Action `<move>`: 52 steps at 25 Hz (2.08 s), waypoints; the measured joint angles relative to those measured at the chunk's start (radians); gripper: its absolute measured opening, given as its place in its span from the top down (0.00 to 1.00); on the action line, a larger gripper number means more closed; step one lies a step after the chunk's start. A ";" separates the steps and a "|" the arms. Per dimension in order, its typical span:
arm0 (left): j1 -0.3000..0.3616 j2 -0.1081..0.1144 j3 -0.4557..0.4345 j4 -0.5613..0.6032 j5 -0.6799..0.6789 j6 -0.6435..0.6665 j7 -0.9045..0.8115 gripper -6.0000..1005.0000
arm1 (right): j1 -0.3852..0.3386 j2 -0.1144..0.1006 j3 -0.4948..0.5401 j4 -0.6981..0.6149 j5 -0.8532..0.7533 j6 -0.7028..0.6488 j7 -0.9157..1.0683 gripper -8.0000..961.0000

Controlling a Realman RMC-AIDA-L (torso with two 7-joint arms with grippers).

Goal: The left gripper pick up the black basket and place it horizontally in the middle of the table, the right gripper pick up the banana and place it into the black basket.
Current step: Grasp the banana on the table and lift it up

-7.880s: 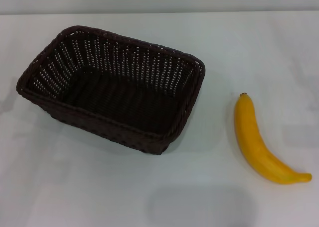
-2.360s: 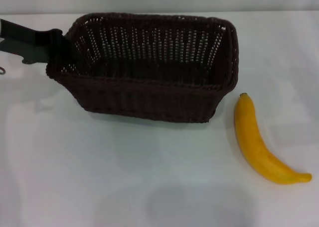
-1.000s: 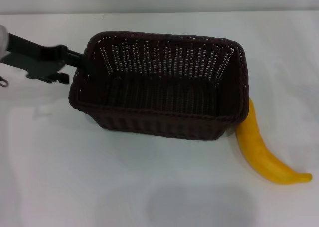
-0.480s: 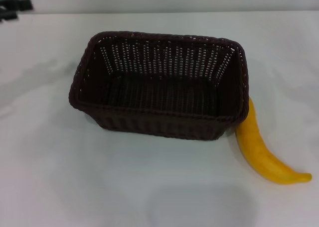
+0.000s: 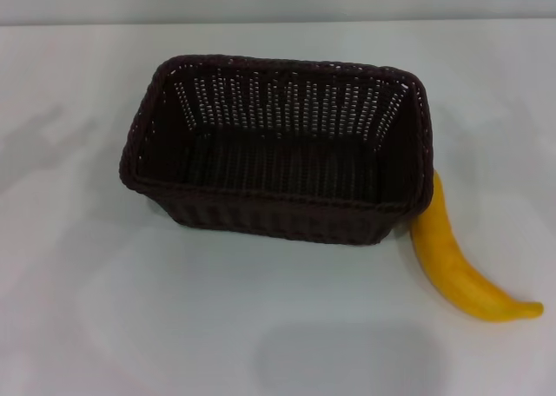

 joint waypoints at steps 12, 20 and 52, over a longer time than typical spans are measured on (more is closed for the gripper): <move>0.011 -0.051 -0.131 -0.037 -0.014 -0.009 0.114 0.25 | 0.308 -0.017 0.044 0.158 -0.699 0.480 0.297 0.12; 0.011 -0.060 -0.148 -0.058 -0.015 -0.014 0.135 0.25 | 0.386 0.080 -0.144 0.179 -0.854 0.547 0.368 0.12; 0.038 -0.055 -0.162 -0.124 -0.015 -0.014 0.225 0.25 | 0.403 0.205 -0.686 0.137 -0.807 0.358 0.771 0.12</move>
